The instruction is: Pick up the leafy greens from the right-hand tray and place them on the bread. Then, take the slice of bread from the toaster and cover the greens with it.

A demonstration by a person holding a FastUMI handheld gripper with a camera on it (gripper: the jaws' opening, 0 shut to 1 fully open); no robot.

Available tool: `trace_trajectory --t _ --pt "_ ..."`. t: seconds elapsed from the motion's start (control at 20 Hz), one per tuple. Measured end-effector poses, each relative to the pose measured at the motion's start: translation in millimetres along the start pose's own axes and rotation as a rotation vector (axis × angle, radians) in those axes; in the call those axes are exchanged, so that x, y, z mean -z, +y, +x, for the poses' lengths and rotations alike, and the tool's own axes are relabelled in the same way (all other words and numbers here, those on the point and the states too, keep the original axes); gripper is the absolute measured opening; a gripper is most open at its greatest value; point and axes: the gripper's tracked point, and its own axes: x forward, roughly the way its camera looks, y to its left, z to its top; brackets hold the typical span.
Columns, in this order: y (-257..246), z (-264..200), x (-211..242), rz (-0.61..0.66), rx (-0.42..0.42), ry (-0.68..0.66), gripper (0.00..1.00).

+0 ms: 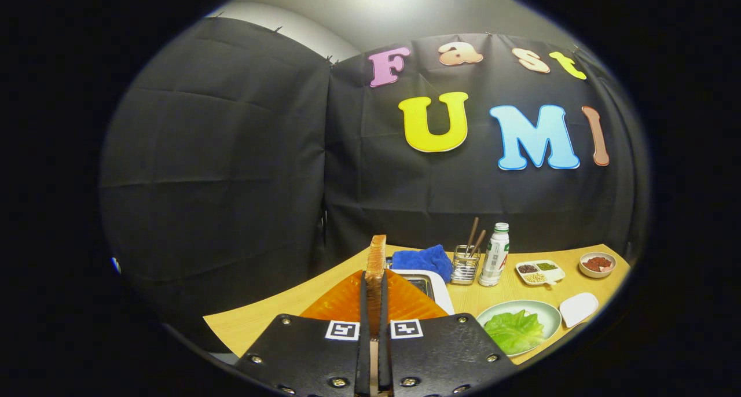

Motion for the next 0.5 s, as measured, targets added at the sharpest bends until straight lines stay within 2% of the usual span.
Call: trace_trajectory --t 0.5 --pt "-18 -33 -39 0.002 -0.019 -0.068 0.05"
